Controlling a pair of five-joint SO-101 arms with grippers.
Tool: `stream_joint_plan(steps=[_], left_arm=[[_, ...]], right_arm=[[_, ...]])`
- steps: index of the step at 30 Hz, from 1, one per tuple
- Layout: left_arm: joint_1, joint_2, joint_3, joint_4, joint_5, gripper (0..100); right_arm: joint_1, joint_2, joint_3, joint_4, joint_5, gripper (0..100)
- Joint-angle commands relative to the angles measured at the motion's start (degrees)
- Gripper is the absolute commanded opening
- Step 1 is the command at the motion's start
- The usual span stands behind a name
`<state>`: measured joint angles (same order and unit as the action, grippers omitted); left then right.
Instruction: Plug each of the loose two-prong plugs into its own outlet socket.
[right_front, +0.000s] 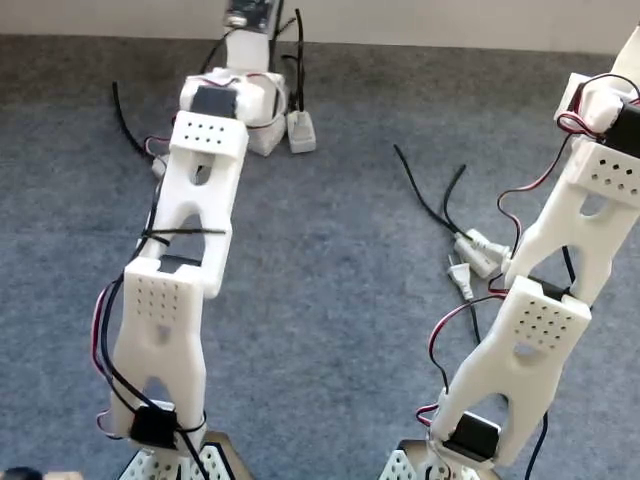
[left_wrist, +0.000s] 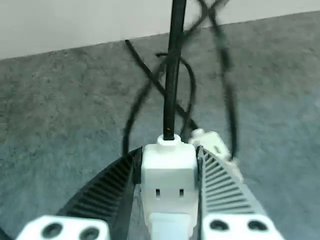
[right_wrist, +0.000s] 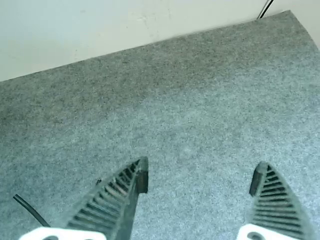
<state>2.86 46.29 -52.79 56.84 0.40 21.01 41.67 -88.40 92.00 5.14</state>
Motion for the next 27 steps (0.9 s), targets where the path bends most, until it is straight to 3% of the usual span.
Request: stream_joint_plan(steps=[1,5,9,14,21,27], left_arm=[[-2.8,5.1,-2.4,-9.7,-0.7,1],[-2.9,11.0,-2.5,-12.3,-7.0,6],[-2.6,12.2,-2.5,-12.0,-9.2,25],[-2.9,7.7,-7.1,-10.9,-9.1,27],[-5.5,-0.7,-23.0,4.6,-9.0,26],[-12.1,-4.4,-30.1,19.0,-6.3,26]], right_arm=[[0.7,-3.9,-1.0,-1.2,0.5,32.2],[0.7,-3.9,-1.0,-1.0,0.5,32.2],[0.7,-3.9,-1.0,-0.9,0.5,32.2],[0.7,-3.9,-0.9,-0.9,0.5,32.2],[0.3,-3.9,-0.7,-0.9,0.5,32.2],[0.3,-3.9,-0.7,-0.9,0.5,32.2]])
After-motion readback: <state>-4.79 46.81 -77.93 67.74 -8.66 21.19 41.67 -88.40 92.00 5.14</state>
